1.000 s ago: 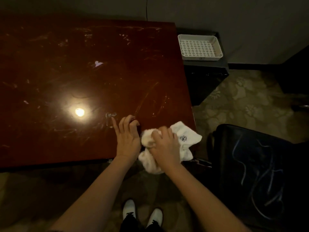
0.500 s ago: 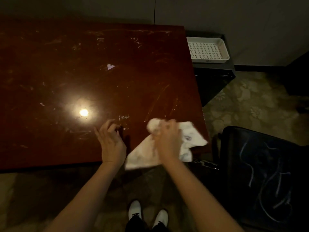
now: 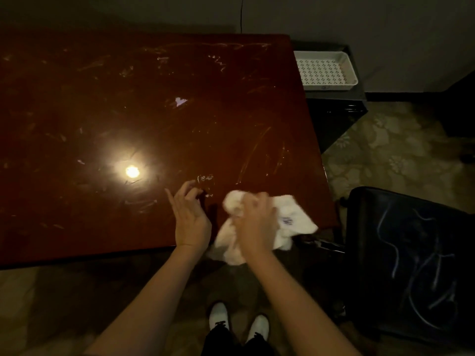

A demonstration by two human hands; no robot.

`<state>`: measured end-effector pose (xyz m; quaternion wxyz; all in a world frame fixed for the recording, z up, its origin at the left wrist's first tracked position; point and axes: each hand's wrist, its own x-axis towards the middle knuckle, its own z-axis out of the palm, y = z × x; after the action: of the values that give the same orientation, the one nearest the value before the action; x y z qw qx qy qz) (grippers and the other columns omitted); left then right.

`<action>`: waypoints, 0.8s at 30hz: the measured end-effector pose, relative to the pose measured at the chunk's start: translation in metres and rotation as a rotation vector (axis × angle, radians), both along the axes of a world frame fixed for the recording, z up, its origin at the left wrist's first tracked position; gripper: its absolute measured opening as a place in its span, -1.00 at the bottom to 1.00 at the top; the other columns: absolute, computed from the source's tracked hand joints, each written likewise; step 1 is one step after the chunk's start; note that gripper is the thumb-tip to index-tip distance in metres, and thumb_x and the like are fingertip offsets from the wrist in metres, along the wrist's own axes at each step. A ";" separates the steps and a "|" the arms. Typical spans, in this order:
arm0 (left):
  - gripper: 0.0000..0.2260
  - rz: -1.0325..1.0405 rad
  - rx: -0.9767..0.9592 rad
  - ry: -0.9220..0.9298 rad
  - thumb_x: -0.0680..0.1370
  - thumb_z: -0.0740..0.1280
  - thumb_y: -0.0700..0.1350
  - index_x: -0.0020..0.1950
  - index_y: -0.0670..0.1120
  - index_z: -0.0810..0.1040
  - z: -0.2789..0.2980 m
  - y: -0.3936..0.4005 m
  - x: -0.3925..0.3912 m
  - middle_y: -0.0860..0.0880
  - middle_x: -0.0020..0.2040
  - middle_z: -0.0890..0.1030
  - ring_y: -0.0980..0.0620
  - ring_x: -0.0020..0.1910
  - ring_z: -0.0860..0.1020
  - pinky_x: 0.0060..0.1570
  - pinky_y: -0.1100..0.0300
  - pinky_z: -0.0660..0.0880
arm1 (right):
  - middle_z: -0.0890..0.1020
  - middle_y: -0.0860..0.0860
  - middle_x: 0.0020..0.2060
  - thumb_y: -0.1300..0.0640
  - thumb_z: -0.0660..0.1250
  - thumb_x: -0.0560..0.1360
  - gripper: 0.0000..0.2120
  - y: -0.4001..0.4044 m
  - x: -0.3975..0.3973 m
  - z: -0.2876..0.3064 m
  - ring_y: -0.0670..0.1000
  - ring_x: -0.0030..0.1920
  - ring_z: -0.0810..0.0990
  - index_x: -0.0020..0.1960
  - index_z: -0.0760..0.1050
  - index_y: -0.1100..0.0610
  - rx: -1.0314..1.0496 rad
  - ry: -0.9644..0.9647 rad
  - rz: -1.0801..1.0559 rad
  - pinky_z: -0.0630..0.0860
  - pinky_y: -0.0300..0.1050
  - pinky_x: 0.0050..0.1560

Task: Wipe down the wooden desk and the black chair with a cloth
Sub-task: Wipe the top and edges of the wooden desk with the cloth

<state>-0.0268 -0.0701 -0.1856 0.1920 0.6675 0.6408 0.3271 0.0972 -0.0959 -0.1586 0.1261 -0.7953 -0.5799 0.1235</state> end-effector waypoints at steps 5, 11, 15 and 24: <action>-0.66 0.045 -0.099 -0.206 0.62 0.04 -0.32 0.17 0.14 0.22 0.002 0.003 -0.005 0.16 0.35 0.15 -0.25 0.48 0.07 0.36 -0.21 0.25 | 0.55 0.07 -0.10 0.06 0.59 0.16 -0.58 -0.004 0.019 0.006 0.07 -0.12 0.54 -0.08 0.48 0.07 0.063 -0.002 0.575 0.46 -0.10 -0.20; -0.64 0.060 -0.086 -0.283 0.57 0.14 -0.37 0.31 -0.07 0.24 0.014 0.002 -0.004 -0.14 0.45 0.20 -0.03 0.43 0.19 0.27 0.42 0.23 | 0.49 0.13 0.00 0.11 0.49 0.36 -0.69 0.013 0.122 0.004 0.13 0.01 0.45 0.03 0.49 0.17 0.063 -0.074 -0.060 0.35 -0.04 -0.06; -0.69 0.052 -0.191 -0.225 0.61 0.16 -0.16 0.36 -0.12 0.31 0.011 0.003 -0.005 -0.05 0.46 0.22 -0.13 0.48 0.15 0.40 -0.04 0.21 | 0.48 0.09 0.05 0.06 0.44 0.39 -0.71 0.004 0.067 0.001 0.08 0.02 0.44 0.06 0.48 0.12 0.045 -0.063 -0.050 0.37 -0.06 -0.02; -0.50 0.016 -0.094 0.179 0.52 0.31 -0.14 0.38 -0.12 0.17 0.011 0.006 0.022 -0.23 0.47 0.16 -0.20 0.45 0.15 0.36 -0.40 -0.01 | 0.46 0.07 0.09 0.06 0.44 0.40 -0.67 0.014 0.110 0.011 0.07 0.10 0.41 0.11 0.47 0.12 -0.028 -0.050 0.305 0.33 -0.10 0.01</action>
<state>-0.0051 -0.0645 -0.1746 0.1624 0.6792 0.6754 0.2370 0.2076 -0.0820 -0.1471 0.0805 -0.7025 -0.6952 0.1295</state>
